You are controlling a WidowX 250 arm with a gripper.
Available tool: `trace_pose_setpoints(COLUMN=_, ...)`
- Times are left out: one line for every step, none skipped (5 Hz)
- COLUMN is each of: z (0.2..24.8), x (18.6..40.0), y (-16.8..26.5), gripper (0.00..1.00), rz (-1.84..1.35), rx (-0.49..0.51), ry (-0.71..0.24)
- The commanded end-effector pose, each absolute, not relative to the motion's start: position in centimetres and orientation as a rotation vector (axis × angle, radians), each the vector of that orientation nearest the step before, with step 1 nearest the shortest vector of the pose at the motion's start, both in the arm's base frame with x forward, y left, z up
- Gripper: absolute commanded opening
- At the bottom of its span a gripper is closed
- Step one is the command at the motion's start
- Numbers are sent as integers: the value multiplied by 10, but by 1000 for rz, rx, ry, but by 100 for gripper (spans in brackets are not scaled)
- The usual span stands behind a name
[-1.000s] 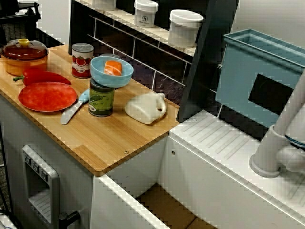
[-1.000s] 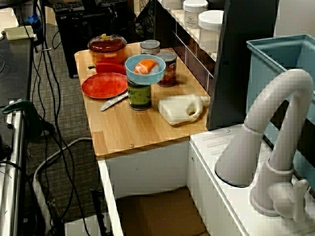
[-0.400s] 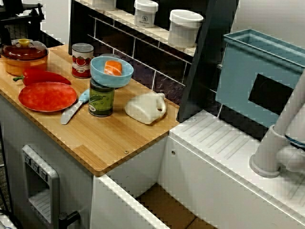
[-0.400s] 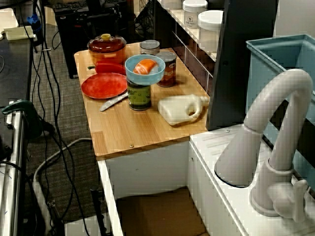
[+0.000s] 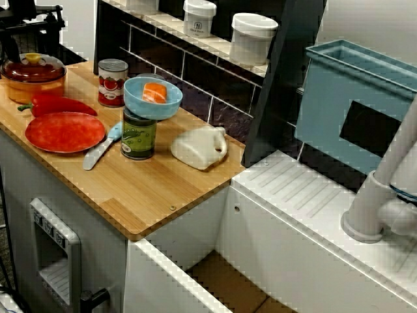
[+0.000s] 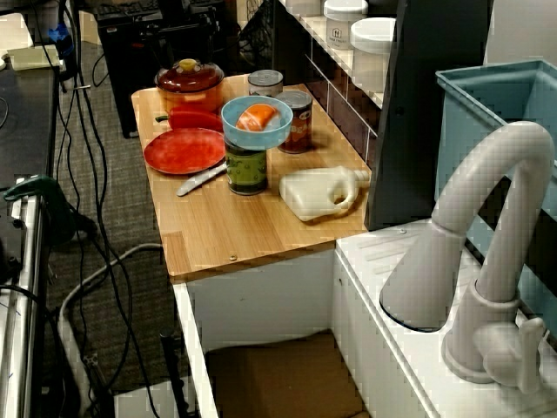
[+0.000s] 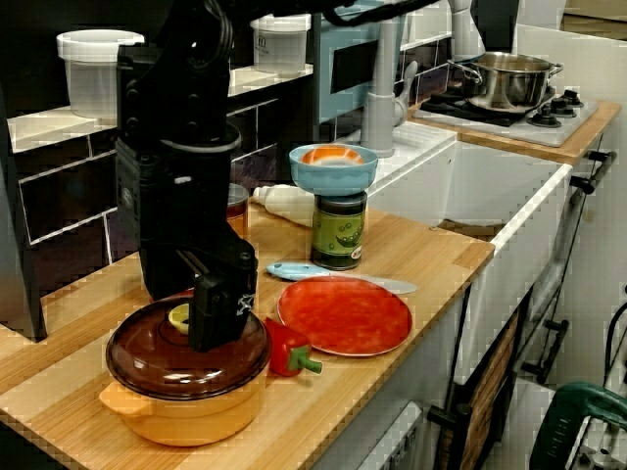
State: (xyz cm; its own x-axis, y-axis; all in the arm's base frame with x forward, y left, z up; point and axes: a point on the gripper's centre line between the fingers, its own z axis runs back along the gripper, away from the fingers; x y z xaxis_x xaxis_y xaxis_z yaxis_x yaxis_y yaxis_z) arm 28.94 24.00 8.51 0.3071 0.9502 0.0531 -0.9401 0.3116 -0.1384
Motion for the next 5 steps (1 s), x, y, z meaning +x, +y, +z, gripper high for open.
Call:
trace_pose_setpoints(z=103, x=293, y=245, gripper=100, rz=1247, rx=-74, ry=-200)
trace_pose_setpoints(z=102, x=292, y=243, gripper=100, rz=1243, rx=-69, ry=-200)
trace_pose_setpoints(z=101, x=292, y=242, gripper=100, rz=1243, rx=-66, ry=-200)
trace_pose_setpoints(z=100, x=293, y=242, gripper=100, rz=1245, rx=-65, ry=-198)
trace_pose_setpoints(z=99, x=293, y=241, gripper=100, rz=1245, rx=-61, ry=-195)
